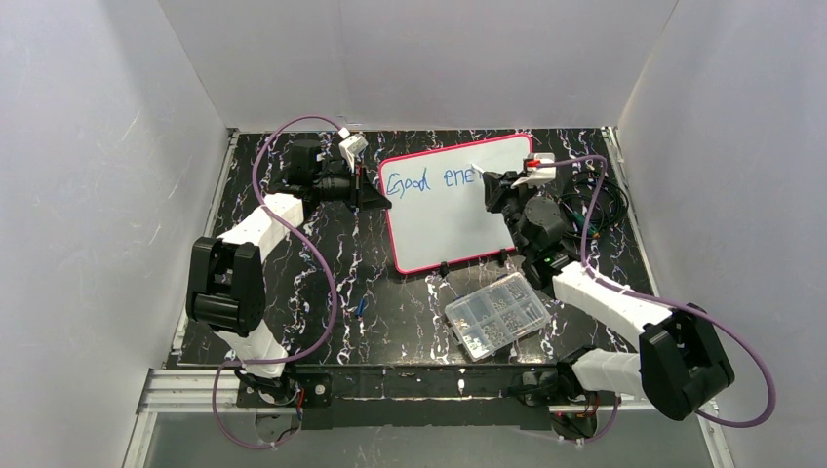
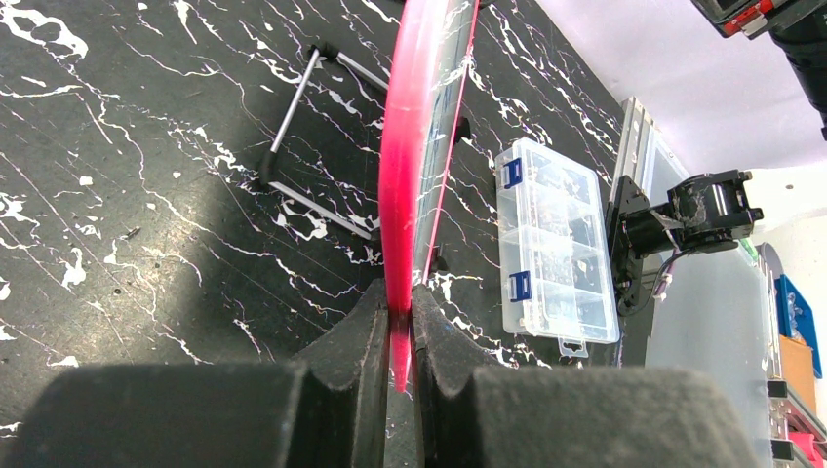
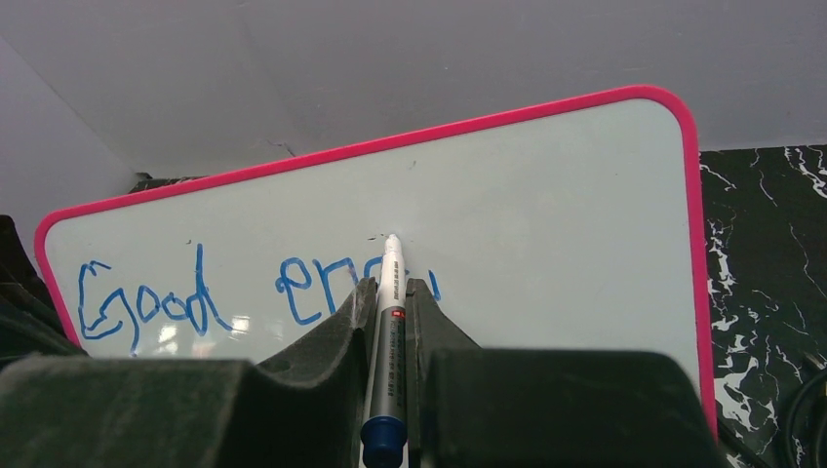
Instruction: Write a sentence on the whiteboard
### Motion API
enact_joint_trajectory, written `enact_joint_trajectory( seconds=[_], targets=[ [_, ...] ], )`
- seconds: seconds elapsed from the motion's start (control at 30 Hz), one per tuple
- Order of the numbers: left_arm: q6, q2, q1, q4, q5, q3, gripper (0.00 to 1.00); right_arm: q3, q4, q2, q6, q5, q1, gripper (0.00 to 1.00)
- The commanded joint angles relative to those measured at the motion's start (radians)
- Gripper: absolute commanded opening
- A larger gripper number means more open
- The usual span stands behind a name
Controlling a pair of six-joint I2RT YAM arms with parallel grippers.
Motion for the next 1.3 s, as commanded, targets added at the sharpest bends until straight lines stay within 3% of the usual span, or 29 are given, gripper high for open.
enact_joint_trajectory(
  seconds=[0.0,0.37,0.8,1.27],
  targets=[
    [0.009,-0.075,0.001,0.002,0.035,0.018,0.00,0.053,0.070,0.026,-0.018,0.006,-0.004,0.01],
    [0.009,-0.073,0.001,0.002,0.036,0.018,0.00,-0.001,0.027,-0.020,-0.023,0.082,-0.005,0.01],
    [0.007,-0.074,0.000,0.002,0.038,0.018,0.00,-0.067,-0.038,-0.048,0.007,0.054,-0.004,0.01],
    [0.007,-0.078,0.001,0.002,0.038,0.017,0.00,-0.035,0.048,-0.023,0.017,0.073,-0.004,0.01]
  ],
)
